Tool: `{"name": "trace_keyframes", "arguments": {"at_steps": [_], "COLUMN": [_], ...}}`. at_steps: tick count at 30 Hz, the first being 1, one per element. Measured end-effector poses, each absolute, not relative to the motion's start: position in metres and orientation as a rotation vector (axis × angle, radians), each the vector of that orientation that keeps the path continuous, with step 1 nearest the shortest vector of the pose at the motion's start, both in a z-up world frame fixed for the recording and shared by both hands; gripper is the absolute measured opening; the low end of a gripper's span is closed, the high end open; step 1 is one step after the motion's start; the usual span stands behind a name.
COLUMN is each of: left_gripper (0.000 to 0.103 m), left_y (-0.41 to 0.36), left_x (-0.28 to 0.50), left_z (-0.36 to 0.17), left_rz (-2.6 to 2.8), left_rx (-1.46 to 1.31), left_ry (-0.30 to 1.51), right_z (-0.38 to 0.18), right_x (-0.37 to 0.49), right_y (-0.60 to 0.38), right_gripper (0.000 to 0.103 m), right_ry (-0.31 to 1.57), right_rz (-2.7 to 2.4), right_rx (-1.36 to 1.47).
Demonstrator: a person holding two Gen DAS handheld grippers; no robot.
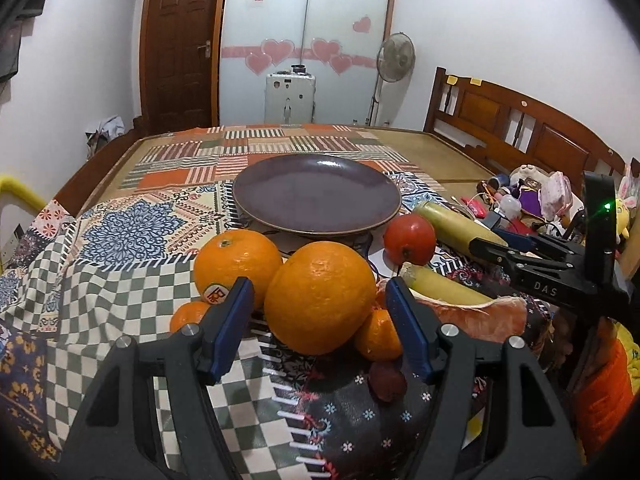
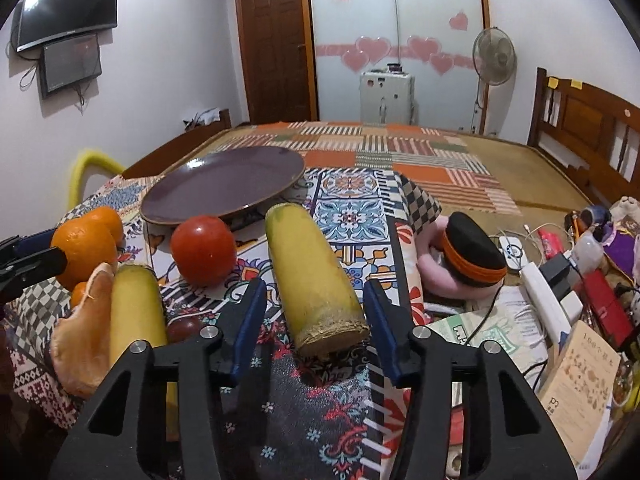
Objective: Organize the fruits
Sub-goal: 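Lower the left tool to the large orange while the right tool grasps the bamboo shoot, then lift the large orange with the left tool while the right tool lifts the bamboo shoot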
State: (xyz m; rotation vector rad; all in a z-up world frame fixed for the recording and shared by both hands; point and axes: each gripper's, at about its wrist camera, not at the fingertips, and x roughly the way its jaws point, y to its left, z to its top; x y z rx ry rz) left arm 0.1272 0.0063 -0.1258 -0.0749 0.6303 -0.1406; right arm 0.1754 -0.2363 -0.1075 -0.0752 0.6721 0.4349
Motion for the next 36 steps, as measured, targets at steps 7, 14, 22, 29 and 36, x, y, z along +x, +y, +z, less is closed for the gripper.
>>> {"name": "trace_keyframes", "arguments": {"at_steps": [7,14,22,29,36], "left_gripper": [0.063,0.062,0.063,0.066,0.065], "left_y": [0.006,0.006,0.009,0.003,-0.004], "left_x": [0.135,0.134,0.137,0.145,0.145], "left_z": [-0.132,-0.133,-0.132,-0.139,-0.14], "left_rz": [-0.138,-0.133,-0.13,-0.103,-0.075], "left_rx": [-0.095,-0.087,-0.117,-0.108,-0.065], "left_ry": [0.643,0.636,0.669,0.688,0.66], "right_z": [-0.112,-0.109,-0.106,-0.097,-0.105], "right_x": [0.177,0.165,0.147,0.152,0.173], "right_y": [-0.238,-0.24,-0.249,-0.248,-0.239], "right_gripper": [0.038,0.037,0.037,0.037,0.037], "right_ry": [0.704,0.699,0.712,0.69,0.724], "right_rz": [0.458,0.443,0.438,0.457,0.476], "right_rx": [-0.042,-0.051,-0.07,-0.083,-0.098]}}
